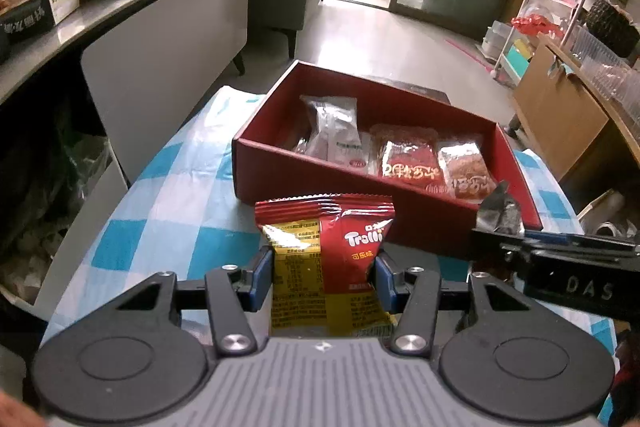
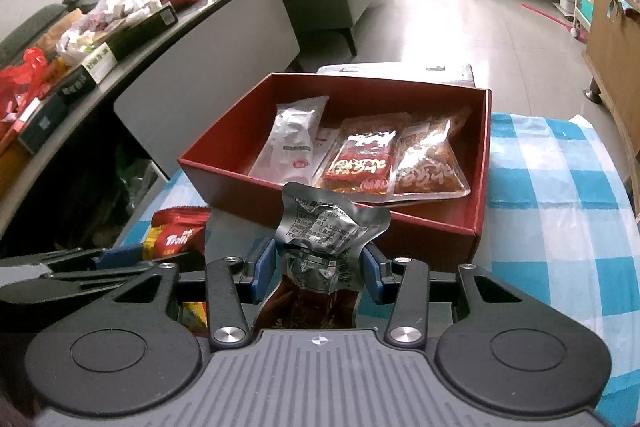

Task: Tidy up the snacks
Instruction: 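Carry the Trolli bag and brown snack toward the red box with both grippers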

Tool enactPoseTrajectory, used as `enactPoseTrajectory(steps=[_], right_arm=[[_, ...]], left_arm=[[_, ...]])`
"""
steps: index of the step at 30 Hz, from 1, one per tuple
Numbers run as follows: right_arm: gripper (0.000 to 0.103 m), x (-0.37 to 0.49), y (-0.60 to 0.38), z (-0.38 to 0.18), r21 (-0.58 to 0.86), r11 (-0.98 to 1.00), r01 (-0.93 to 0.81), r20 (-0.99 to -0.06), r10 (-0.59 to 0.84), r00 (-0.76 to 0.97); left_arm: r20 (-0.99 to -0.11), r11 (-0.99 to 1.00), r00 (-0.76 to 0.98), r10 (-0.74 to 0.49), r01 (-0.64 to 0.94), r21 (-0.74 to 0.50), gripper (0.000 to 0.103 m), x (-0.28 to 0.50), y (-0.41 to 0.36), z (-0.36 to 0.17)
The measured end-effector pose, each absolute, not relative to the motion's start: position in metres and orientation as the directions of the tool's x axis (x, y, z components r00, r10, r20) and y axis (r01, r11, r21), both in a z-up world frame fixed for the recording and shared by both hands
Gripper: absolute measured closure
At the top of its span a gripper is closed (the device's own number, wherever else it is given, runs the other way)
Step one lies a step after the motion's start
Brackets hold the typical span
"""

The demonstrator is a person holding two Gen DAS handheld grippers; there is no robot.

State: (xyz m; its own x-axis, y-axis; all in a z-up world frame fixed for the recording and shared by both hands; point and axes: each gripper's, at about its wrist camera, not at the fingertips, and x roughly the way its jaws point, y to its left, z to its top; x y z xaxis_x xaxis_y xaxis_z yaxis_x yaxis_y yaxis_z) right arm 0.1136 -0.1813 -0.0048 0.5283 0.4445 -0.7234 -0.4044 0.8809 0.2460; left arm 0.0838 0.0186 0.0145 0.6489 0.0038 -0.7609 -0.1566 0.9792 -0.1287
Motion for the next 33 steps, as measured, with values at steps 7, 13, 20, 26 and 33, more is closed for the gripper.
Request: enactPoseTrajectory(steps=[7, 13, 20, 26, 33], right_arm=[[0.049, 0.117, -0.176, -0.002, 0.243, 0.880, -0.407, -0.717, 0.446, 0.536], [0.049, 0.119, -0.177, -0.001, 0.246, 0.880, -0.405, -0.712, 0.448, 0.541], [0.049, 0.121, -0.175, 0.000, 0.249, 0.879, -0.407, -0.709, 0.451, 0.542], [0.049, 0.123, -0.174, 0.001, 0.249, 0.878, -0.408, -0.707, 0.453, 0.543], [0.049, 0.124, -0.173, 0.002, 0.250, 0.879, -0.406, -0.707, 0.452, 0.544]], left_arm=[[-0.753, 0.979, 0.658, 0.008, -0.157, -0.127, 0.057, 0.088, 0.020, 0.019], [-0.743, 0.981, 0.669, 0.017, -0.156, -0.118, 0.057, 0.094, 0.019, 0.023], [-0.737, 0.983, 0.675, 0.021, -0.151, -0.109, 0.057, 0.100, 0.019, 0.024], [-0.727, 0.985, 0.686, 0.028, -0.144, -0.098, 0.057, 0.105, 0.017, 0.028], [-0.724, 0.986, 0.689, 0.030, -0.141, -0.094, 0.057, 0.108, 0.016, 0.029]])
